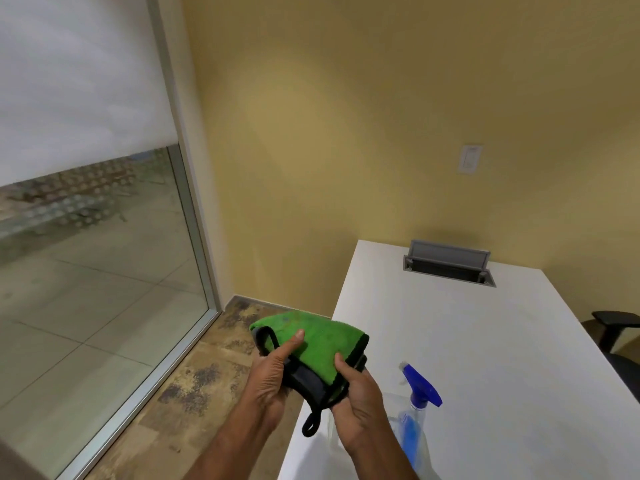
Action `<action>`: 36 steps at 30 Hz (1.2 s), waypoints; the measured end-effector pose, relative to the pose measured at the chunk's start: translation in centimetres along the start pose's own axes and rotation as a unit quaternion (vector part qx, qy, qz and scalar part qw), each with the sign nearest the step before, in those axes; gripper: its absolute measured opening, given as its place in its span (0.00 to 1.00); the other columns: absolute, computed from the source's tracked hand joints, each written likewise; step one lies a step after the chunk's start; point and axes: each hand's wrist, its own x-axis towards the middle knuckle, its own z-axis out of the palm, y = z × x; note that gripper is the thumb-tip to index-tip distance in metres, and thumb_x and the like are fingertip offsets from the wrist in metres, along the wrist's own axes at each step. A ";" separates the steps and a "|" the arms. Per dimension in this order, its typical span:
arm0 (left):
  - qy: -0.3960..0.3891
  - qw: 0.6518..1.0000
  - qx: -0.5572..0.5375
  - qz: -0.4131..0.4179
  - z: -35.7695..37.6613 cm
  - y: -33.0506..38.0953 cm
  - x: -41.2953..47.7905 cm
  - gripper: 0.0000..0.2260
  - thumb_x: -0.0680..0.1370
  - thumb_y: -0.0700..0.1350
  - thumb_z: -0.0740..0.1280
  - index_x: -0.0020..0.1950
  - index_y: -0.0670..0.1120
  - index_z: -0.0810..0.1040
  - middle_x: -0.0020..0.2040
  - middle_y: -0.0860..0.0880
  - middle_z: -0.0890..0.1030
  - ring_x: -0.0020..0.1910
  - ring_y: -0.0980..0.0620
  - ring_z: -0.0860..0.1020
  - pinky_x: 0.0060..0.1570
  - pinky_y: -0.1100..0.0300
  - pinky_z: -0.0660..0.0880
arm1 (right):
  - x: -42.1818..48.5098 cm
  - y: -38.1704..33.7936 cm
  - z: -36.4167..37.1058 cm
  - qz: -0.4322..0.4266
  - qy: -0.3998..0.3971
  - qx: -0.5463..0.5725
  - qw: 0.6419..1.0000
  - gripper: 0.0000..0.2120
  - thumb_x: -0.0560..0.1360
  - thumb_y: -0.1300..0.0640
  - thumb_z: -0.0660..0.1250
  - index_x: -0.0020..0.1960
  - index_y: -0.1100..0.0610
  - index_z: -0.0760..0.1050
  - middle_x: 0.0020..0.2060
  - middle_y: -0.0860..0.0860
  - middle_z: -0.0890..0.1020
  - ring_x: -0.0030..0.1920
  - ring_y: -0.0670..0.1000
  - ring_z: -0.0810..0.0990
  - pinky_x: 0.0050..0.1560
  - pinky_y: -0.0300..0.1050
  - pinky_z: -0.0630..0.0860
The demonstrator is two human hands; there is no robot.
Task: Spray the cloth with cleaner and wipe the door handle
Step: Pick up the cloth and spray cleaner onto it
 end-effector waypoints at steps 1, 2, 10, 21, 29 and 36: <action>0.001 1.000 -0.012 -0.013 -0.1 -0.2 0.1 0.17 0.72 0.39 0.77 0.60 0.37 0.83 0.53 0.38 0.88 0.52 0.39 0.87 0.49 0.49 0.82 | 0.1 0.5 -0.1 -0.009 0.014 -0.010 1.000 0.15 0.77 0.69 0.66 0.63 0.64 0.78 0.52 0.61 0.87 0.53 0.64 0.84 0.48 0.57 0.84; 0.002 0.999 -0.025 -0.021 -0.2 -0.4 0.3 0.17 0.73 0.38 0.76 0.61 0.37 0.83 0.54 0.38 0.88 0.52 0.39 0.86 0.49 0.48 0.82 | 0.1 0.9 -0.3 -0.015 0.024 -0.020 0.999 0.15 0.77 0.70 0.67 0.63 0.64 0.78 0.52 0.61 0.87 0.53 0.64 0.84 0.48 0.57 0.84; -0.032 0.993 -0.109 -0.023 0.0 -1.0 1.5 0.08 0.80 0.36 0.68 0.57 0.43 0.84 0.48 0.42 0.89 0.42 0.44 0.89 0.33 0.49 0.85 | 0.4 1.7 -7.1 -0.093 0.329 -0.212 0.915 0.24 0.67 0.46 0.80 0.47 0.62 0.72 0.43 0.58 0.80 0.44 0.58 0.80 0.46 0.49 0.78; -0.065 0.991 -0.112 -0.018 0.0 -2.5 3.2 0.14 0.79 0.45 0.70 0.64 0.44 0.83 0.60 0.43 0.87 0.55 0.45 0.87 0.52 0.48 0.83 | 5.4 -3.9 -16.4 -0.114 0.193 -0.400 0.889 0.26 0.66 0.57 0.82 0.61 0.56 0.77 0.59 0.55 0.83 0.60 0.58 0.79 0.67 0.56 0.73; -0.070 0.985 -0.152 -0.042 -0.1 -2.9 4.3 0.13 0.82 0.46 0.67 0.62 0.43 0.84 0.59 0.40 0.87 0.53 0.42 0.87 0.48 0.42 0.85 | 6.9 -6.5 -14.3 -0.088 0.032 -0.398 0.912 0.17 0.69 0.60 0.79 0.56 0.60 0.82 0.36 0.60 0.76 0.42 0.56 0.76 0.47 0.47 0.75; -0.068 0.979 -0.189 -0.028 -0.4 -1.2 4.0 0.15 0.81 0.47 0.67 0.64 0.42 0.84 0.59 0.38 0.86 0.54 0.40 0.87 0.47 0.40 0.85 | 5.0 -8.9 -8.4 -0.162 -0.052 -0.413 0.895 0.11 0.70 0.60 0.78 0.51 0.54 0.83 0.37 0.64 0.79 0.40 0.55 0.79 0.50 0.53 0.77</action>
